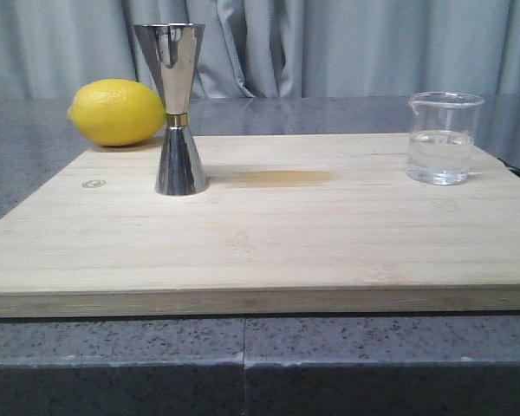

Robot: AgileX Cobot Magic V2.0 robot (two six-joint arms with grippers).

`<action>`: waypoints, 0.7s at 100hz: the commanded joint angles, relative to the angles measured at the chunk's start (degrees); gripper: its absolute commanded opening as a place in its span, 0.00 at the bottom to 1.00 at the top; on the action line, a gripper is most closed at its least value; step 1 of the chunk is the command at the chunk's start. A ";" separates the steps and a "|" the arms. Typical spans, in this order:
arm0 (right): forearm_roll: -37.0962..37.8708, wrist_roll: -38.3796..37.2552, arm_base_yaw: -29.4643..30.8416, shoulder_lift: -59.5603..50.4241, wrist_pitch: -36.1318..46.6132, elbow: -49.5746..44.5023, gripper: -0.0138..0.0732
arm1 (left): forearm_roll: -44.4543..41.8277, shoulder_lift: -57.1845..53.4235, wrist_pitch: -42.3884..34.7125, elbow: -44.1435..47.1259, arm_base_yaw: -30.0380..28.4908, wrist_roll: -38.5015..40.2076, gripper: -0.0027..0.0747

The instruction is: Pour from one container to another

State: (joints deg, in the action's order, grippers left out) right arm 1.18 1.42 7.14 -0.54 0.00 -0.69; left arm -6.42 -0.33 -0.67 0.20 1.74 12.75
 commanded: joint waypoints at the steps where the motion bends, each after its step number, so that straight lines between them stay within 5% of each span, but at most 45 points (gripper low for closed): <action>1: 0.36 0.07 -0.05 -1.08 5.12 -0.52 0.08 | 0.58 -1.29 -3.82 1.64 -0.05 0.41 0.01; 37: -2.66 0.07 -0.05 -1.08 4.44 0.73 0.08 | 7.88 -1.29 -4.87 1.16 -0.05 0.41 0.01; 70: -2.66 0.07 -0.05 2.90 -8.96 13.72 0.08 | 8.16 0.90 4.85 -10.01 6.05 0.41 0.01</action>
State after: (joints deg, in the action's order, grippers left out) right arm -1.32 1.42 7.14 -0.21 -11.24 8.24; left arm 1.14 -0.33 6.28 -4.27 5.47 12.75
